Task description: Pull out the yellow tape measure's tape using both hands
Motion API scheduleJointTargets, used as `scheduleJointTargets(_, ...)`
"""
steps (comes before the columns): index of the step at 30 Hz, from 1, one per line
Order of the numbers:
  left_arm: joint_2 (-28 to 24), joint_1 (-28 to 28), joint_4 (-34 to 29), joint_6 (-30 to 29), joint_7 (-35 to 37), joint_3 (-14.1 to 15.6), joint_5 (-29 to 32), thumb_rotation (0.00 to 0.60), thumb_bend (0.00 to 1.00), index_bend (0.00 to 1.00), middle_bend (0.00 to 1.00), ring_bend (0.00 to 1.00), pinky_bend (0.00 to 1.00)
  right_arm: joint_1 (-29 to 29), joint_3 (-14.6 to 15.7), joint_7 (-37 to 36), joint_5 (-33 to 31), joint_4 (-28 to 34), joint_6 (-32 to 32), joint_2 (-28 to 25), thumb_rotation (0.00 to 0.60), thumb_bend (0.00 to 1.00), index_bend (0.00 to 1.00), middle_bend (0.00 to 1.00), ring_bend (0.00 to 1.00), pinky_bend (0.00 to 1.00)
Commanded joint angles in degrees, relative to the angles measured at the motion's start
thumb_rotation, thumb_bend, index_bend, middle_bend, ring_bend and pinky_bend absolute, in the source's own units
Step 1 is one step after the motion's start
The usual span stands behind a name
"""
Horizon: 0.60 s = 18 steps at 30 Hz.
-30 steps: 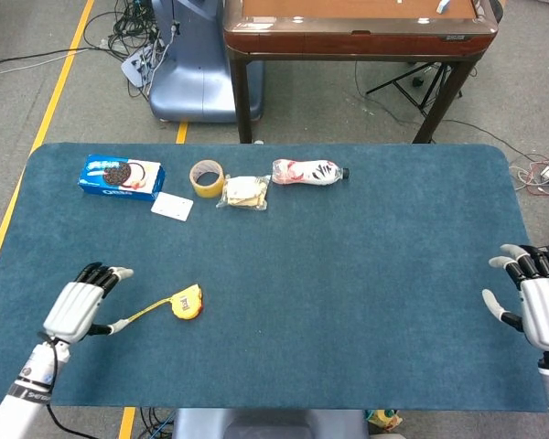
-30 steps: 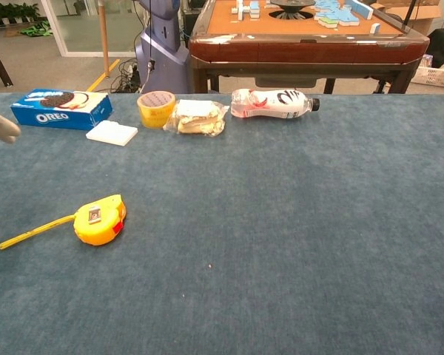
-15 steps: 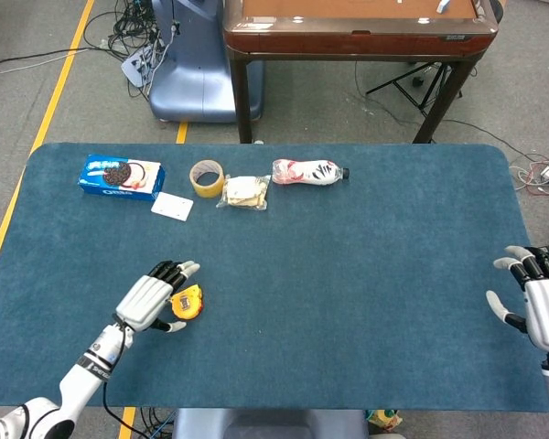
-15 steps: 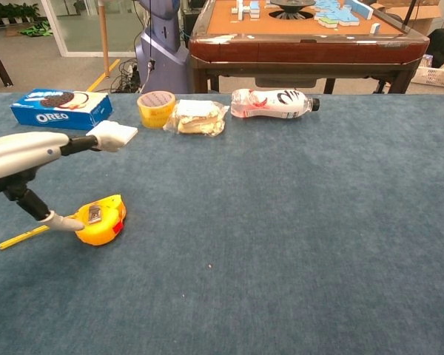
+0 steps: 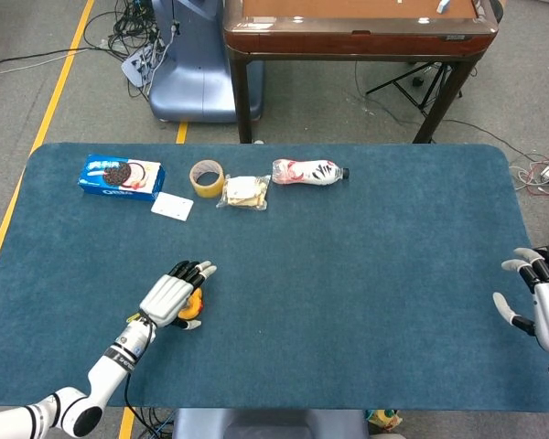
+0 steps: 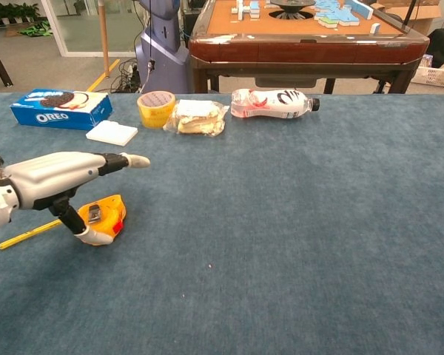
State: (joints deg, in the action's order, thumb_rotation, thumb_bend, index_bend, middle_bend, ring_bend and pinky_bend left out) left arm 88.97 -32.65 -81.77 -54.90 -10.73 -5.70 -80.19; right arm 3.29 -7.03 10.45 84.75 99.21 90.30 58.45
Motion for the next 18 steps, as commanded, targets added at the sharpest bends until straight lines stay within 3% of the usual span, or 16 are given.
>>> scheduleJointTargets(1,0.4,-0.4,1.0,0.5,-1.3,0.0,1.2,0.6,0.11,0.0,0.05,0.05,0.04,-0.1,0.1,-0.3,0.1,-0.2,0.2,0.0,0.6,0.34,0.38,0.28,0.21,0.22)
scheduleJointTargets(13,0.6,-1.3,4.8,0.9,-2.1,-2.1,6.8,0.6,0.11,0.0,0.05,0.05,0.04,-0.7,0.2,-1.5,0.2,-1.1,0.7,0.4,0.6,0.34,0.38,0.28,0.21,0.22)
scheduleJointTargets(18,-0.1,-2.0,5.4,1.4,-6.2,-2.0,8.9,0.6,0.11,0.01,0.05,0.05,0.04,-0.8,0.2,-2.0,0.3,-1.4,0.8,0.5,0.6,0.34,0.38,0.28,0.21,0.22)
